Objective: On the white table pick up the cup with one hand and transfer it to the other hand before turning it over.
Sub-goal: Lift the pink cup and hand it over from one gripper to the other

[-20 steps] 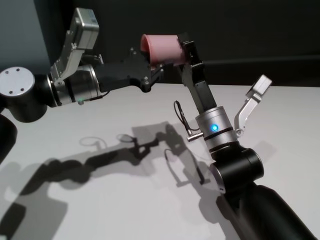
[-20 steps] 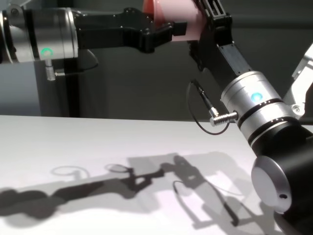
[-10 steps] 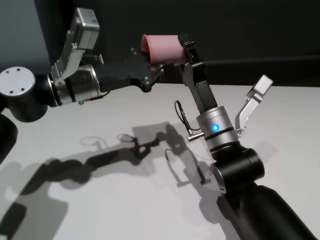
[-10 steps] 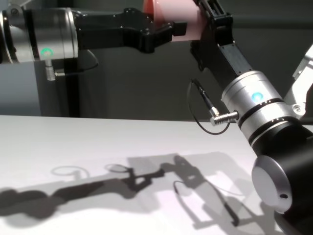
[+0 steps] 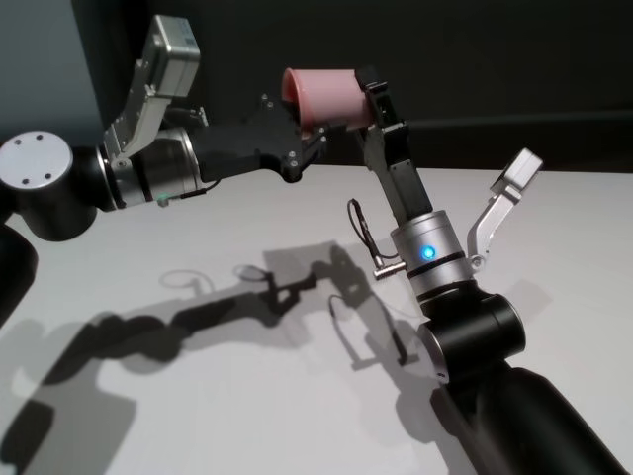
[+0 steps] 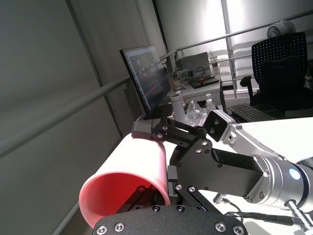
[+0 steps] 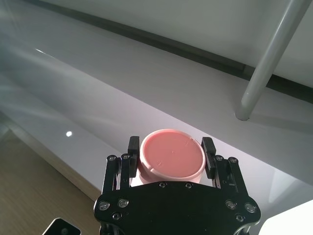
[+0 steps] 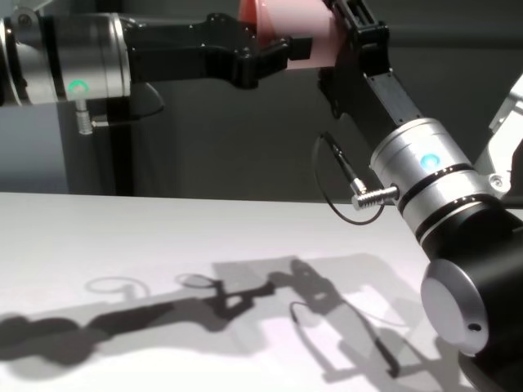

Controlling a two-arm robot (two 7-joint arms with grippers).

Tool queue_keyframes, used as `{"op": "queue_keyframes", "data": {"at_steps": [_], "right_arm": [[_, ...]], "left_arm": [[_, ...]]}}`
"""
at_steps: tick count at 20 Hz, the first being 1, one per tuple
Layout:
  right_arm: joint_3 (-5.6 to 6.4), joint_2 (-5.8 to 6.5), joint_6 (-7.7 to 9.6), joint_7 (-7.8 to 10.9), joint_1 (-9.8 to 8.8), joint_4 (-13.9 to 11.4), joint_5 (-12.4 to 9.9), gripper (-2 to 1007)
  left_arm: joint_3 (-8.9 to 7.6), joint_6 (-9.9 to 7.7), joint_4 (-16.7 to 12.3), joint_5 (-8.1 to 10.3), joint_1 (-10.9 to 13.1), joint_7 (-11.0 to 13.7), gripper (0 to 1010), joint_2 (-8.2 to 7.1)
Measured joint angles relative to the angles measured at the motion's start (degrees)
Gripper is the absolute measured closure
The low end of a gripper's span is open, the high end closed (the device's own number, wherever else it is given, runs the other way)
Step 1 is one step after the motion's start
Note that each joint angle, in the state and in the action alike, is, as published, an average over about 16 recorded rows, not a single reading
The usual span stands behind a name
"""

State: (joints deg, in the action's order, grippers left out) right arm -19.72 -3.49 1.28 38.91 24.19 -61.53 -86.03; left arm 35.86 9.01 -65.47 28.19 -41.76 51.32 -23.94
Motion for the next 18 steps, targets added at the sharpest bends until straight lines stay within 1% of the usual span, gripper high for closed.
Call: {"op": "queue_keyframes", "data": {"at_steps": [13, 18], "right_arm": [[0.06, 0.00, 0.04, -0.14, -0.05, -0.04, 0.05, 267], [0.07, 0.00, 0.04, -0.16, -0.06, -0.05, 0.07, 267]], "left_arm": [[0.14, -0.45, 0.10, 0.02, -0.16, -0.01, 969, -0.01], [0.17, -0.58, 0.14, 0.04, -0.21, 0.00, 935, 0.00]]}}
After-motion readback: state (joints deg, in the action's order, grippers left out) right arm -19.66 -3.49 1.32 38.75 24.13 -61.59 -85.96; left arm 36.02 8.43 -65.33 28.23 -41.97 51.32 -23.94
